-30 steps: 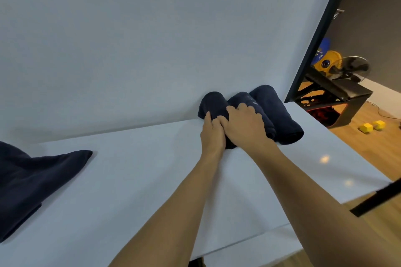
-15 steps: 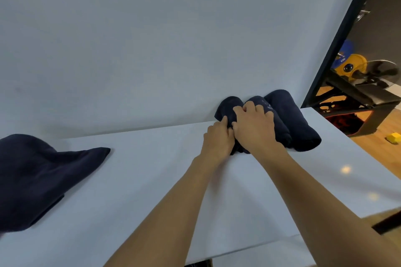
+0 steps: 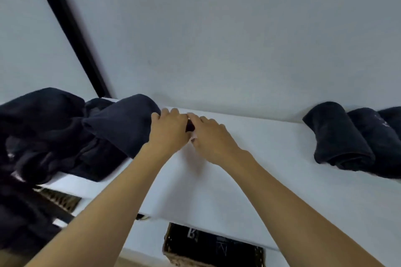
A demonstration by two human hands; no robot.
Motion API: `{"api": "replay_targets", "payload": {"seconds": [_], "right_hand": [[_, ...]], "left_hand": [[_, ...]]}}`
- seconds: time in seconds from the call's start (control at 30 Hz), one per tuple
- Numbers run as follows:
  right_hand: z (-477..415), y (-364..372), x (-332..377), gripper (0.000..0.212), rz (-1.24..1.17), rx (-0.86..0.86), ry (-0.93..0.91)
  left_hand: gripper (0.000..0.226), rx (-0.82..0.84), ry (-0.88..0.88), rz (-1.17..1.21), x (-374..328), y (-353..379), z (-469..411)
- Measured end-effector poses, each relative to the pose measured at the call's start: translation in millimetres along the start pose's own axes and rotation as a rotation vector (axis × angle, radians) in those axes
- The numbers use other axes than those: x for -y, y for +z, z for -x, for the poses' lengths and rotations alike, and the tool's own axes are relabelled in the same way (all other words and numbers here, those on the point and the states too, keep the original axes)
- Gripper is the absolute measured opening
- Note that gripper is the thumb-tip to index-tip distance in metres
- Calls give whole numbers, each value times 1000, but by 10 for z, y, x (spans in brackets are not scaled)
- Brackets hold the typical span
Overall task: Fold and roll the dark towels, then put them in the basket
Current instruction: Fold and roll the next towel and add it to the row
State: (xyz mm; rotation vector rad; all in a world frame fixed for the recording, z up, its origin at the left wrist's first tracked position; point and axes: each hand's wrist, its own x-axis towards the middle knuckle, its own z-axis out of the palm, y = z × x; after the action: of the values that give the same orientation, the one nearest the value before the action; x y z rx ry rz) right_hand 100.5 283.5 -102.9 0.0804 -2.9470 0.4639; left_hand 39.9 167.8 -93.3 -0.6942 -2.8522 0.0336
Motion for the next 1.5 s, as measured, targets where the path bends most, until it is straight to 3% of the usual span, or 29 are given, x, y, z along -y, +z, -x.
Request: {"api": "replay_targets", "payload": {"seconds": [0.17,0.27,0.4,0.57,0.73,0.83,1.0,1.2,1.37,1.5], "right_hand": [[-391,328,542,63,28,132,-73],[-489,432,667,38,134,110,-87],[-550,311,631,14,194,-60,-152],[-577,-541,543,22,-245,-194,-101],[-387,-1443,381,37,-717,-227,90],[-189,-1768,195,35,-960,-197,235],[173,-2054,-125,36,-1024,-230,293],[677,-2391,-380,40,-813,-84,222],[881,-2552,-389,19,-356,-261,245],[914,-2543,-299,51,-55,-312,159]], "left_hand": [[30,40,-94,-163,587,119,265],[17,-37,-33,-147,700,166,343],[17,-121,-35,-57,839,38,296],[21,-443,-7,360,703,-682,83],[25,-681,193,436,408,-1271,-79],[35,-579,306,573,179,-1367,-132],[25,-450,413,703,-242,-1474,-186],[16,-302,418,917,-608,-1694,-224],[11,-130,390,1086,-799,-1809,-303],[14,-13,345,1316,-917,-1939,-311]]}}
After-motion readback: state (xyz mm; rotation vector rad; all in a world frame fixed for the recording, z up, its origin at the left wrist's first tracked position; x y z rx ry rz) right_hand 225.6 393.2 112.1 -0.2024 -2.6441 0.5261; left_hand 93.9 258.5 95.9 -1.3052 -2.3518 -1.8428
